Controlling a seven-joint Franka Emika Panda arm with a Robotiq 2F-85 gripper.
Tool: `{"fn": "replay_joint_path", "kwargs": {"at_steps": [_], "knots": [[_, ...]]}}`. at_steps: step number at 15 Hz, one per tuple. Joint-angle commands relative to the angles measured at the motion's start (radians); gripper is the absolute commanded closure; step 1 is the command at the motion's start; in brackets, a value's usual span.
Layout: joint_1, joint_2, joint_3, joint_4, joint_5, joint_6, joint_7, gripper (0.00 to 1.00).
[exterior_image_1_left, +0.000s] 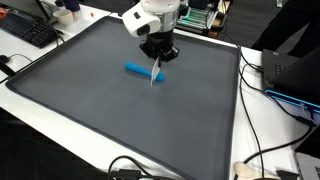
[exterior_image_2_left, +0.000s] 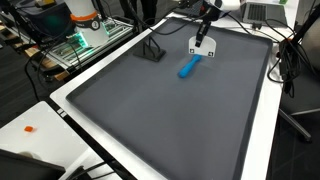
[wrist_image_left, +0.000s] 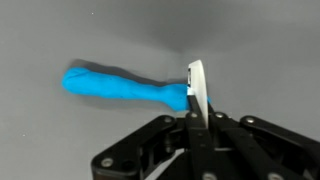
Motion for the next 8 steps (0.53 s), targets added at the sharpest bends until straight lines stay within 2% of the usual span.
{"fn": "replay_joint_path", "kwargs": {"at_steps": [1,8], "knots": [[0.017,0.024,-0.017,0.005,-0.030,0.026,0.026,0.99],[0.024,0.039,-0.025,0.003,-0.033,0.041,0.042,0.99]]}}
